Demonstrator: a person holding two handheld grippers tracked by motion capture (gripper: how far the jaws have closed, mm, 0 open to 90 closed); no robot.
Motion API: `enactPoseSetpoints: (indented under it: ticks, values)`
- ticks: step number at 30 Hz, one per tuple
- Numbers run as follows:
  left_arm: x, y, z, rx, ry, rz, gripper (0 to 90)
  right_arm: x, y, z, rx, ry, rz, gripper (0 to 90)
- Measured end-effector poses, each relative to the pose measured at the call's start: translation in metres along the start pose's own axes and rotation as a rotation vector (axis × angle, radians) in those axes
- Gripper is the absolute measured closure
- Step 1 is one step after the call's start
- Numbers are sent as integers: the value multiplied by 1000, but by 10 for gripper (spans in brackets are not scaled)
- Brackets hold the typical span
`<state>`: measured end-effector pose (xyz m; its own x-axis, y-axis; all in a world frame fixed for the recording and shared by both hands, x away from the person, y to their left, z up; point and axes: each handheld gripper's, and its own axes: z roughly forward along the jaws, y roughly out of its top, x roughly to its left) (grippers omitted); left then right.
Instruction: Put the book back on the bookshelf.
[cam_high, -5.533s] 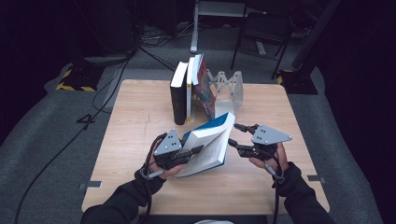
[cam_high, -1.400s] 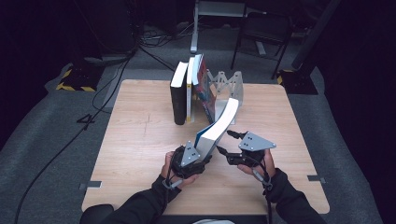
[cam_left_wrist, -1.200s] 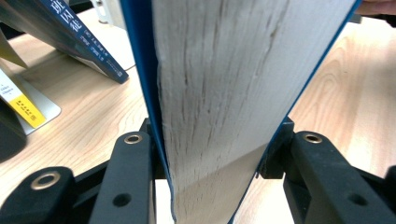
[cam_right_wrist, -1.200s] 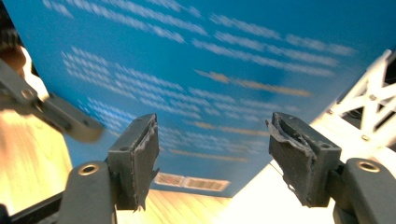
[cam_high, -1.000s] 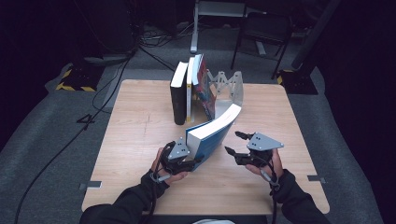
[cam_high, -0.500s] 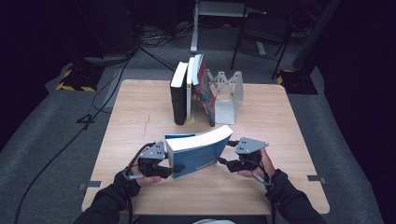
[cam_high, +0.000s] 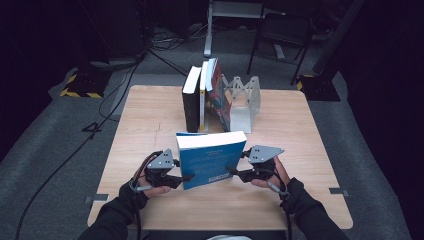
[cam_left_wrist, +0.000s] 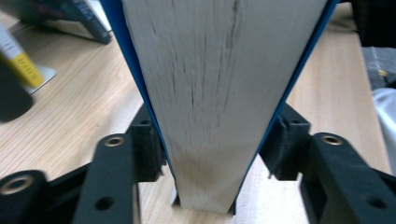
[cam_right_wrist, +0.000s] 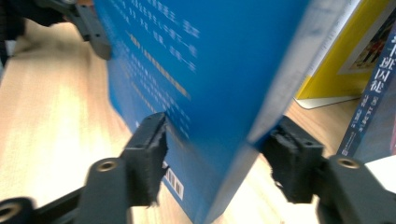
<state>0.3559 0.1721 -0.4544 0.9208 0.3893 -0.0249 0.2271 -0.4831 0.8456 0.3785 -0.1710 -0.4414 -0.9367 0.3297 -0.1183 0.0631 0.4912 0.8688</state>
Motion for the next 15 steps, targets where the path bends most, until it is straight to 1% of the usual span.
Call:
enactPoseSetpoints:
  ticks: [1,3,5,6,7,8,9,10,11,13,15]
  values:
    - [0,0,0,1,13,-1,469,2,-1,-3,0,6,-4,477]
    - [-1,1,1,-2,23,-13,457,5,-3,-9,2,23,-3,507]
    - [-1,2,2,-4,16,-5,434,10,-5,-16,-5,53,1,534]
    - [-2,2,3,-2,14,-10,428,12,-5,-19,-1,61,-8,541]
    - [-2,2,3,0,8,-4,420,15,-3,-20,3,70,-21,542]
    - [-2,2,3,1,8,-3,417,19,-1,-21,7,66,-38,536]
    - [-2,2,3,3,10,-2,417,21,1,-21,8,55,-46,523]
    - [-2,2,3,4,9,-14,418,23,2,-20,5,45,-50,503]
    - [-2,3,4,3,9,-15,419,24,5,-20,-10,38,-53,479]
    - [0,2,5,-4,6,-22,424,25,11,-19,-22,23,-46,449]
    - [2,3,6,-8,2,-23,425,24,18,-20,-54,6,-28,438]
